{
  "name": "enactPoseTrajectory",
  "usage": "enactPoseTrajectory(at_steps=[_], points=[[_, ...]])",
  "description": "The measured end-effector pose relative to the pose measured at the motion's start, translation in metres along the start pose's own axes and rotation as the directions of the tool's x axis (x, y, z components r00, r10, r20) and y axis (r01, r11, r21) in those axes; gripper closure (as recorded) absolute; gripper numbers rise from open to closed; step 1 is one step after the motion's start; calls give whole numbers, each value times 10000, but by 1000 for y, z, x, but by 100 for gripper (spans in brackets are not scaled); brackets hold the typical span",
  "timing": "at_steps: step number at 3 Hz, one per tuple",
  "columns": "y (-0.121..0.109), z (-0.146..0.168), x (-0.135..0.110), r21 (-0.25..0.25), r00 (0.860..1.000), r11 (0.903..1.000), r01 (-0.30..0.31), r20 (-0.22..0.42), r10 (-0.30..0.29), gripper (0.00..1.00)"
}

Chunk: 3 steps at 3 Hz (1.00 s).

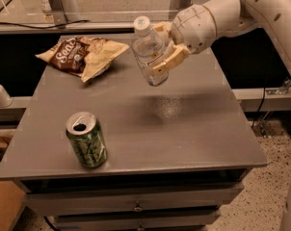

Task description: Place blue plastic bottle upright

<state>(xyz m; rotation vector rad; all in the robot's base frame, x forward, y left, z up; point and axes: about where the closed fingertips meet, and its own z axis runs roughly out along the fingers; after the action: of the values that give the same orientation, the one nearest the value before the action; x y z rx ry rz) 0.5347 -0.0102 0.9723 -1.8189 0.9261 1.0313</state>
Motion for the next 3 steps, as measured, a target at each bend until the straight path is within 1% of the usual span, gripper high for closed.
enactPoseTrajectory(at_steps=[1, 2, 3], points=[[6, 7, -1, -149, 9993, 9996, -240, 275, 244, 100], [4, 8, -2, -90, 9993, 9997, -237, 281, 240, 100], [5, 15, 11, -271, 9912, 9961, -839, 1004, 862, 100]])
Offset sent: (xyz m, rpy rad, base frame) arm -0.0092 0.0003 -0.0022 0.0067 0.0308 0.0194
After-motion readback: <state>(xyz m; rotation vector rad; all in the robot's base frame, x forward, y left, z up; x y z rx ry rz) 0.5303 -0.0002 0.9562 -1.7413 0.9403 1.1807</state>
